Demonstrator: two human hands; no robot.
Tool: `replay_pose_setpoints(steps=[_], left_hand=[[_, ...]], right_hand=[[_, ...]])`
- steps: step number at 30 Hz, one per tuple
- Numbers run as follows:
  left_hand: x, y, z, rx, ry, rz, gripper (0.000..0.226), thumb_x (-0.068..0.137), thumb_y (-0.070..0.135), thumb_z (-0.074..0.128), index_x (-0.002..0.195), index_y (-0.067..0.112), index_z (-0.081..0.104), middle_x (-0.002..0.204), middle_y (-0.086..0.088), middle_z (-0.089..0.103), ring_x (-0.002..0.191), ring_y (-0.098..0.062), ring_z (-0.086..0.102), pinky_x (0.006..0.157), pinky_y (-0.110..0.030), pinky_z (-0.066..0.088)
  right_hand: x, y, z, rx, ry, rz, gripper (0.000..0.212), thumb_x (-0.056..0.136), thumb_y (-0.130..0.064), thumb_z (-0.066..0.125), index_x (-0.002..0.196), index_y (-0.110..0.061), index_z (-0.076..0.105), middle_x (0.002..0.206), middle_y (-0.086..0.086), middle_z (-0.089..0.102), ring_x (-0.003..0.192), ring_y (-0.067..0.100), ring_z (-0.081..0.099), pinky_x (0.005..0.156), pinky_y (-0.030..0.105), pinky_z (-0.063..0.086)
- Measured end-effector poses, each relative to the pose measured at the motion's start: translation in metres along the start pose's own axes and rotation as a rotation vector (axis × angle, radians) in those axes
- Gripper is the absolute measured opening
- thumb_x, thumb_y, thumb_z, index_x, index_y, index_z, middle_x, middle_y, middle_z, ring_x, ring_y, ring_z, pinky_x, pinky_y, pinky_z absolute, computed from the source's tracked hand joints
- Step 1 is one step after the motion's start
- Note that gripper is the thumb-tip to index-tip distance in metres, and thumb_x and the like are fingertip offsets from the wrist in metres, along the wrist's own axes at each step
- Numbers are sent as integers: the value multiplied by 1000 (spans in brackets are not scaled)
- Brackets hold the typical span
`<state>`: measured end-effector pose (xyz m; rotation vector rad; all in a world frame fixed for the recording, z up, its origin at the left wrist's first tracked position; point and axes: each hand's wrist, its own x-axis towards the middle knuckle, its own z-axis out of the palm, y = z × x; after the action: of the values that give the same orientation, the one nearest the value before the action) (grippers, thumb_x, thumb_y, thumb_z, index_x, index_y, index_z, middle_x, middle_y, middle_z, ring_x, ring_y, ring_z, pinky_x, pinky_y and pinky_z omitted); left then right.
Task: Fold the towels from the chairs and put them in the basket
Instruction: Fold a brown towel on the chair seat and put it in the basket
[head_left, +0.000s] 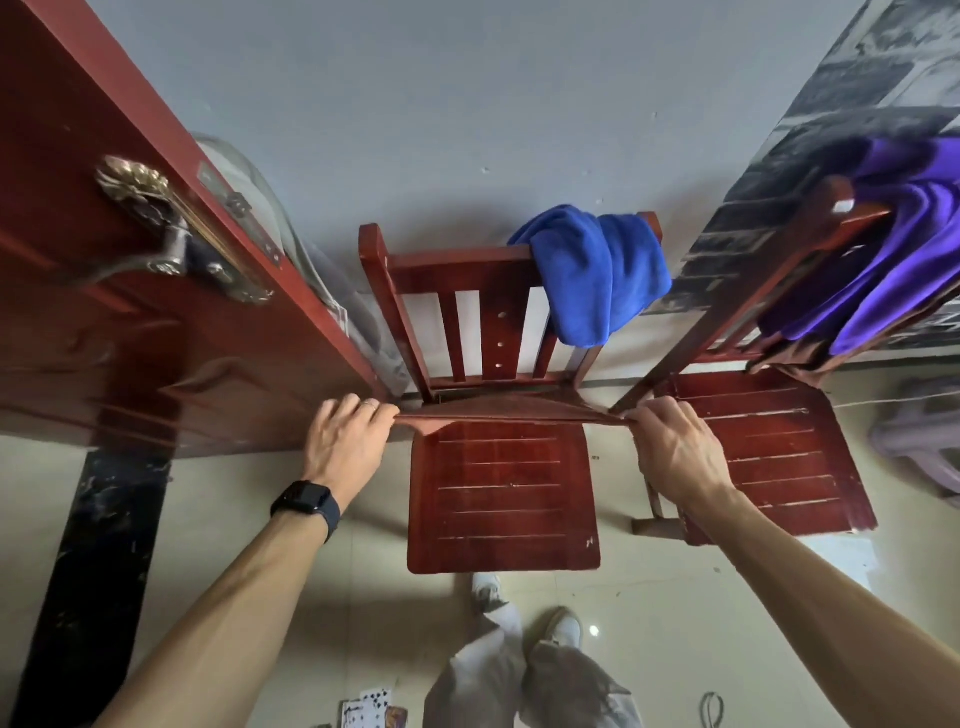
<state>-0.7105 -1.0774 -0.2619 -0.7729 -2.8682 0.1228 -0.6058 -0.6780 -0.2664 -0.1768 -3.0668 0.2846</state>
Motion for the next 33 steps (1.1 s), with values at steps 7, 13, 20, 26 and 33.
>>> replay_pose_setpoints(steps=[7, 13, 20, 26, 33], left_hand=[[-103, 49, 105, -64, -301, 42, 12, 76, 12, 66, 83, 20, 72, 80, 1, 67, 81, -28, 61, 68, -40, 42], [-172, 95, 168, -104, -650, -16, 15, 66, 13, 82, 74, 23, 75, 74, 4, 69, 80, -24, 62, 71, -37, 43], [-177, 92, 191, -481, -800, -367, 18, 84, 35, 63, 92, 27, 77, 93, 7, 75, 88, -19, 65, 77, -33, 53], [-113, 67, 204, -1234, -695, -1039, 3, 85, 27, 74, 87, 25, 74, 91, 8, 74, 97, -15, 66, 78, -23, 47], [-51, 65, 269, -1527, -445, -1302, 15, 91, 35, 70, 101, 24, 70, 113, -4, 72, 104, -20, 69, 87, -33, 55]], right_hand=[[-88, 15, 113, -13, -243, 66, 17, 85, -3, 67, 99, -11, 72, 98, 11, 66, 86, 37, 63, 67, 45, 55], [-171, 21, 191, -1, -570, 187, 16, 86, -7, 63, 99, -11, 71, 104, 12, 66, 96, 39, 61, 77, 45, 52], [-174, 25, 212, 205, -636, 361, 14, 87, -10, 67, 96, -8, 76, 100, 15, 70, 94, 37, 66, 84, 40, 53], [-91, 26, 207, 706, -480, 861, 8, 90, -18, 70, 95, -13, 73, 89, 3, 70, 79, 16, 63, 67, 20, 46], [-15, 23, 268, 761, -271, 869, 30, 90, -45, 60, 108, -21, 64, 101, 6, 74, 85, 23, 67, 82, 43, 56]])
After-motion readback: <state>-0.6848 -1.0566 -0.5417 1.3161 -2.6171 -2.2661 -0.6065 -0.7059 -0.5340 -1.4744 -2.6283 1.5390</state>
